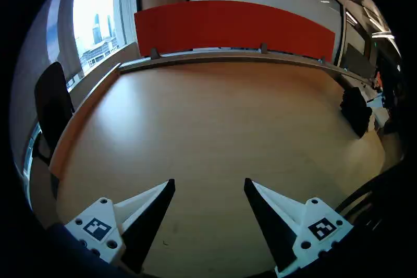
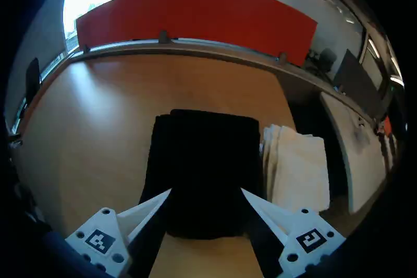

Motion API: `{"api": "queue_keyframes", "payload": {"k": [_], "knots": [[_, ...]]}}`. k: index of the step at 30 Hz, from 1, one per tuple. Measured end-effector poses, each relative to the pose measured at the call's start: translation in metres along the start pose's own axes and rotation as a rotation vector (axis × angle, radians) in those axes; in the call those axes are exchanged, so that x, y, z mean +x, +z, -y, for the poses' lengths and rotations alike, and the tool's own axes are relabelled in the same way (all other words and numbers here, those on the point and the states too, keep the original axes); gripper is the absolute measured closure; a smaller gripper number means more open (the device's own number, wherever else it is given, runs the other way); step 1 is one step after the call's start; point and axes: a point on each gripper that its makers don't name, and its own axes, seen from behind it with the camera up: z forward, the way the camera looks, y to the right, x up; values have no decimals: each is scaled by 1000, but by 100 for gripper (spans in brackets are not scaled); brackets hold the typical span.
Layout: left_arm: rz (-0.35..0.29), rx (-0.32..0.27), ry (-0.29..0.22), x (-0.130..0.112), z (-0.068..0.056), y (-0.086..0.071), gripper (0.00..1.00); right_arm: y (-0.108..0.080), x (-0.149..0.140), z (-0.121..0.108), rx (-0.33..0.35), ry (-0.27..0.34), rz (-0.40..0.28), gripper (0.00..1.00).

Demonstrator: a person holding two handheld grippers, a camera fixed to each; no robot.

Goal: Fold towel

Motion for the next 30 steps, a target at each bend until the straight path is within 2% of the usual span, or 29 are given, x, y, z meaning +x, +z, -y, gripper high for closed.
{"api": "queue_keyframes", "payload": {"k": [6, 9, 26, 30], "knots": [[-2, -2, -1, 0, 0, -1, 1, -4, 9, 1, -7, 7, -27, 18], [-4, -2, -1, 0, 0, -1, 2, -9, 18, 2, -11, 24, -65, 18], [-20, -3, -31, 5, 3, -2, 1, -43, 73, 1, -71, 153, -338, 18], [-23, -3, -45, 5, 3, -2, 1, -52, 83, 1, -86, 162, -394, 18]]}}
